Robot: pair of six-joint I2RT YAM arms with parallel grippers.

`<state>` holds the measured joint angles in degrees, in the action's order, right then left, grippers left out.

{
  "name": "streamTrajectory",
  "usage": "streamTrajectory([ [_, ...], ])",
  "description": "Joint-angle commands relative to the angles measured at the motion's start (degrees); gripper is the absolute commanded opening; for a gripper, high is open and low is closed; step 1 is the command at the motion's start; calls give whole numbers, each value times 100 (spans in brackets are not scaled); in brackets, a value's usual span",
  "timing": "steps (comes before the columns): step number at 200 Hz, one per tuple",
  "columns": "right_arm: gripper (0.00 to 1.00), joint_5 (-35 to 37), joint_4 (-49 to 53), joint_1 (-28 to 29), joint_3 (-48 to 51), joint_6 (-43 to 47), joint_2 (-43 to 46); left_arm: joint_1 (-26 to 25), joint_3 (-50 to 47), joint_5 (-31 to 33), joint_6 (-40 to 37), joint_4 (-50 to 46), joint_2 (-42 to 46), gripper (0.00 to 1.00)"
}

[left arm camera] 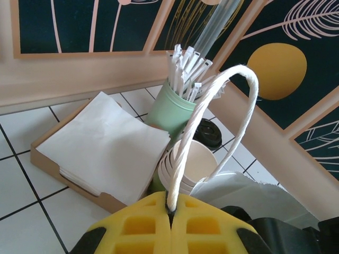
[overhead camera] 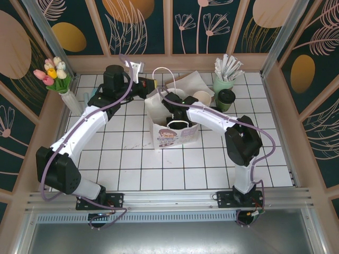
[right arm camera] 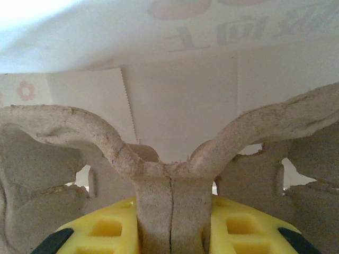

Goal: Pack the takeout coffee

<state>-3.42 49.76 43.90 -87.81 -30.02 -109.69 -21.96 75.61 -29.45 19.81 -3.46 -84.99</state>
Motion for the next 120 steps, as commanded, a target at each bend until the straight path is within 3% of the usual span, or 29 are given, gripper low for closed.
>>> streamTrajectory([
  [1,26,46,26,40,69,-262,-32,7,38,49,334,186,281,0],
  [40,27,-179,22,122,104,-602,252,-3,35,195,797,-151,434,0],
  [120,31,-209,-459,181,756,-795,74,-2,-626,-258,1828,-362,950,0],
])
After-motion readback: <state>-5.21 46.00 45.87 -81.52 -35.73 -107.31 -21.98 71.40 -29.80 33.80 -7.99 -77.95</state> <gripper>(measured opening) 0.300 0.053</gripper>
